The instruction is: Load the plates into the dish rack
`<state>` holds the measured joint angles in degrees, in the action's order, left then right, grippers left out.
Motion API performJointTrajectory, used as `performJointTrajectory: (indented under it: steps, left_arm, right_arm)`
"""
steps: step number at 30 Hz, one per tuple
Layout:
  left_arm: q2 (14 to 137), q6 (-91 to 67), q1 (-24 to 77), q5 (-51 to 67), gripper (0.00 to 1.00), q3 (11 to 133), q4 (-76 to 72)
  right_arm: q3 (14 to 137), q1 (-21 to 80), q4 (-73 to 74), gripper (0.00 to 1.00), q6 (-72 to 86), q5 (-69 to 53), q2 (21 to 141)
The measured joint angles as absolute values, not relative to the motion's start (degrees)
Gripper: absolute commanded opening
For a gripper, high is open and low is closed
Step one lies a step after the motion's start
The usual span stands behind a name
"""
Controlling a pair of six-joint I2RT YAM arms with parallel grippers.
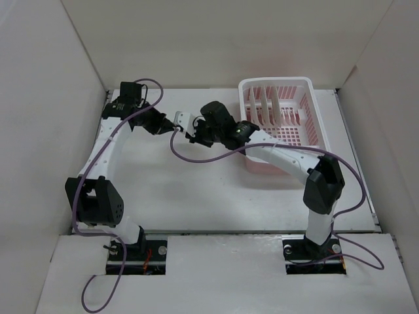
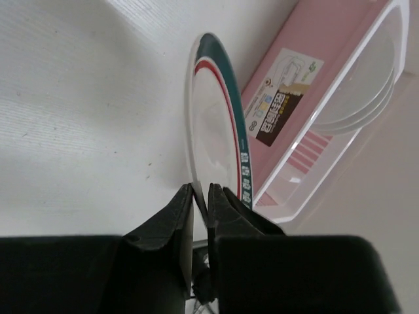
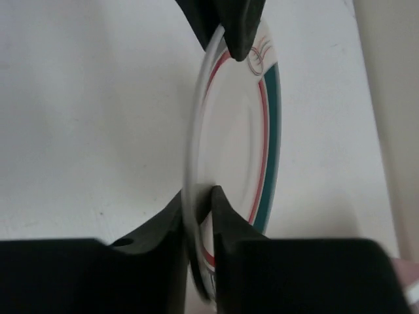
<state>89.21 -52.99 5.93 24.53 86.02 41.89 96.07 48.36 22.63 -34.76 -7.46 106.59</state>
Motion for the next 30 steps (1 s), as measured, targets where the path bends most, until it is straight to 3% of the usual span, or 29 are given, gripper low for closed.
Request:
performJointTrajectory:
  steps: [2, 7, 8, 9, 10, 15, 19, 24, 30]
  left_arm:
    - [89.0, -54.5, 5.5, 24.3, 0.00, 85.7, 42.1]
    - [87.5, -55.1, 3.9, 26.1, 0.03, 83.2, 41.0]
    - [86.9, -55.4, 3.5, 26.7, 0.26, 82.1, 39.5]
    - [86.4, -55.4, 3.2, 27.8, 0.40, 81.1, 37.8]
    - [86.0, -55.4, 3.1, 29.2, 0.99, 80.1, 35.5]
    - [83.9, -55.1, 2.4, 32.5, 1.00, 78.2, 25.5]
    - [82.6, -51.0, 2.9, 28.1, 1.00, 78.3, 23.4]
    - [82.1, -42.9, 6.2, 16.1, 1.00, 78.5, 24.3]
    - [80.3, -38.0, 9.0, 9.6, 1.00, 72.8, 23.8]
  right_arm:
    - [96.1, 48.8, 22.5, 0.04, -35.5, -7.2, 106.7]
    - [96.1, 50.3, 22.5, 0.00, -35.6, -5.5, 106.6]
    - [95.9, 50.3, 22.3, 0.00, -35.6, -5.3, 106.5]
    - [95.6, 50.3, 22.0, 0.00, -35.2, -5.1, 106.3]
    - [95.4, 50.3, 21.8, 0.00, -34.3, -4.9, 106.0]
    - [93.5, 49.2, 20.8, 0.00, -28.4, -2.3, 102.2]
    - [93.4, 44.5, 18.7, 0.00, -19.6, -2.3, 97.4]
    - [92.8, 30.0, 16.4, 0.00, -7.1, -4.2, 88.6]
    - [88.5, 11.0, 13.6, 0.00, 0.5, -6.0, 79.9]
